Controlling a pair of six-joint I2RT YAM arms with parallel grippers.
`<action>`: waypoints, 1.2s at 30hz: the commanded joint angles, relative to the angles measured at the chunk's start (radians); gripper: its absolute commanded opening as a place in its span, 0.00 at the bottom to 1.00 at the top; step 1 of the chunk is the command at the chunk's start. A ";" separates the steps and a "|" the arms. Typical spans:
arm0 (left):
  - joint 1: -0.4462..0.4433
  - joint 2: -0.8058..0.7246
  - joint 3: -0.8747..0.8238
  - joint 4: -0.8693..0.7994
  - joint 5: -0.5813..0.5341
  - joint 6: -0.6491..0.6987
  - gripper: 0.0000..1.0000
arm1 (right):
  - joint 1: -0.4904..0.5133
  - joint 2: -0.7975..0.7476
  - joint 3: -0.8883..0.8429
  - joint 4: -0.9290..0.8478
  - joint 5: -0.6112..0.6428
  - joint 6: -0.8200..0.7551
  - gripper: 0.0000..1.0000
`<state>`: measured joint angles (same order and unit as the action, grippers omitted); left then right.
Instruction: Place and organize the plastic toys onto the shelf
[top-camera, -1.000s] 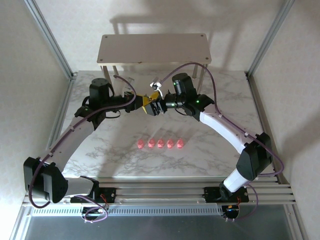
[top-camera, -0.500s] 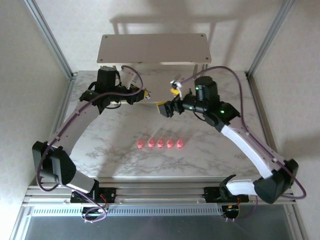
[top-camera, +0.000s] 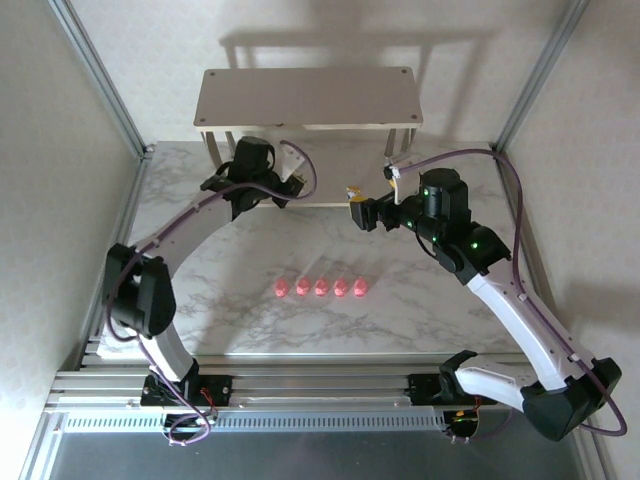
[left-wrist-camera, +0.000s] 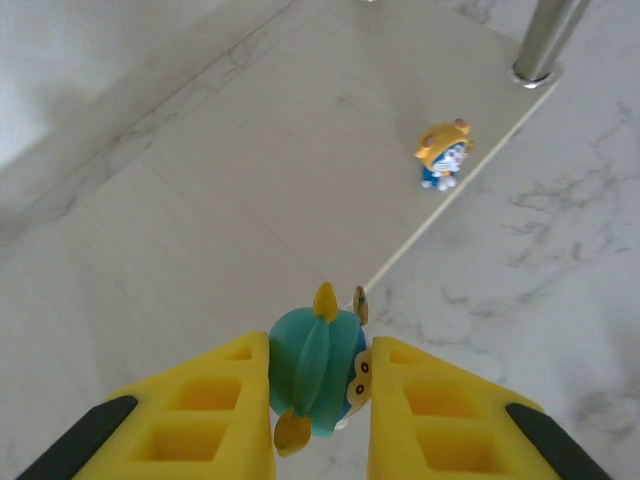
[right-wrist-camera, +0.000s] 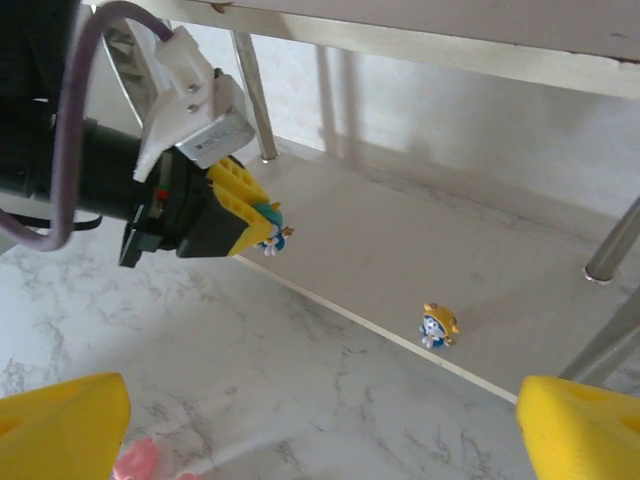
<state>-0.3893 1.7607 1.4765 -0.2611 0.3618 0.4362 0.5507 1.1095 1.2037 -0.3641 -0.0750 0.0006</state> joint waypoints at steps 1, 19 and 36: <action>-0.005 0.043 0.047 0.048 0.004 0.120 0.23 | -0.011 -0.013 -0.009 0.014 0.026 0.013 0.99; 0.007 0.261 0.183 0.001 0.126 0.239 0.24 | -0.079 -0.044 -0.055 0.048 0.051 0.022 0.99; 0.021 0.366 0.255 -0.045 0.122 0.244 0.24 | -0.107 -0.001 -0.073 0.101 0.035 0.036 0.99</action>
<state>-0.3767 2.1075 1.6871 -0.2810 0.4641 0.6666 0.4526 1.1000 1.1419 -0.3019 -0.0452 0.0200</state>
